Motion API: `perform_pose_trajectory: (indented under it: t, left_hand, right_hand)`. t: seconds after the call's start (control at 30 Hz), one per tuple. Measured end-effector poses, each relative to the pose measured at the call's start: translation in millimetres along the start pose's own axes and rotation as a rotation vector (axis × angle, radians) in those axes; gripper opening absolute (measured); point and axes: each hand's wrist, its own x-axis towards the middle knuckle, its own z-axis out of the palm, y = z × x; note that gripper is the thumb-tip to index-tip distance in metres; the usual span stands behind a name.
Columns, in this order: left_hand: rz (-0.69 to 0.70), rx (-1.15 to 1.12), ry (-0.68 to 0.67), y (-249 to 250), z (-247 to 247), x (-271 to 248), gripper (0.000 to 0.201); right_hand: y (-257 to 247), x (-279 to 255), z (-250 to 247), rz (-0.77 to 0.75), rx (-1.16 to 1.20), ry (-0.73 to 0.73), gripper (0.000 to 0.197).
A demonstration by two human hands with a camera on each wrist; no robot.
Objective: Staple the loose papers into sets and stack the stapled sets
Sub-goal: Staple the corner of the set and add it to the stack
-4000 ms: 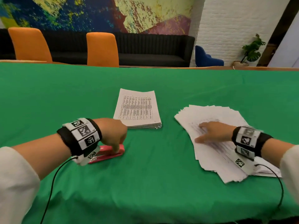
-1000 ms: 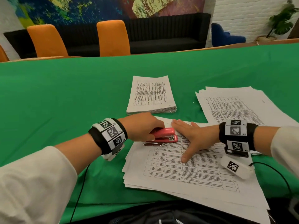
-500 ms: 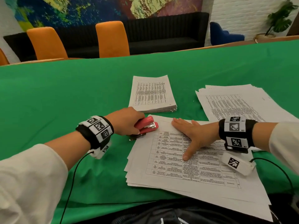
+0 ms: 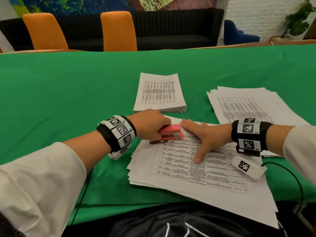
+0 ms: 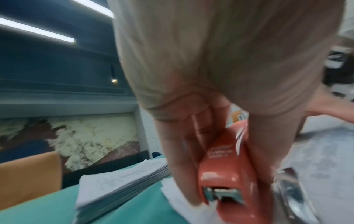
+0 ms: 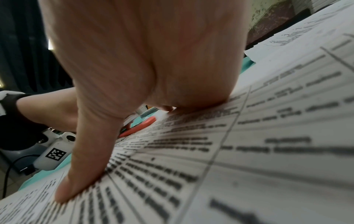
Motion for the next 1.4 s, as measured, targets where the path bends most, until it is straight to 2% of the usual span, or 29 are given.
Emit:
perform_pose_trajectory:
  t: [0.07, 0.2, 0.33, 0.47, 0.63, 0.87, 0.97, 1.1, 1.2, 1.33, 1.4]
  left_hand:
    - [-0.065, -0.017, -0.002, -5, 0, 0, 0.016]
    - [0.042, -0.034, -0.06, 0, -1, 1, 0.017]
    - [-0.085, 0.025, -0.018, -4, 1, 1, 0.018]
    - [-0.125, 0.053, 0.011, 0, 8, -2, 0.018]
    - [-0.277, 0.087, 0.016, -3, 13, -8, 0.019]
    - [-0.391, 0.104, -0.007, 0, 13, -16, 0.021]
    - [-0.386, 0.023, 0.018, -3, 15, -22, 0.022]
    - [-0.428, 0.05, 0.019, 2, 14, -24, 0.027]
    - [-0.484, -0.002, 0.075, 1, 15, -28, 0.033]
    - [-0.491, -0.087, 0.237, 4, 12, -30, 0.042]
    - [-0.514, -0.141, 0.276, 2, 4, -29, 0.043]
  right_hand:
    - [1, 0, 0, 0.001, 0.007, -0.003, 0.145]
    - [2, 1, 1, 0.004, 0.009, -0.005, 0.147]
    - [2, 0, 1, 0.0, 0.024, -0.011, 0.146]
    - [1, 0, 1, 0.002, 0.02, -0.018, 0.144]
    - [0, 2, 1, -0.011, 0.004, -0.023, 0.143]
    - [-1, 2, 1, -0.015, 0.0, -0.024, 0.144]
    - [-1, 2, 0, -0.017, 0.007, -0.027, 0.143]
    - [-2, 1, 1, -0.019, 0.002, -0.028, 0.143]
    - [-2, 0, 0, -0.01, 0.003, -0.027, 0.143]
    - [-6, 1, -2, -0.013, -0.002, -0.027, 0.143]
    - [-8, -1, -5, 0.007, -0.011, -0.044, 0.144]
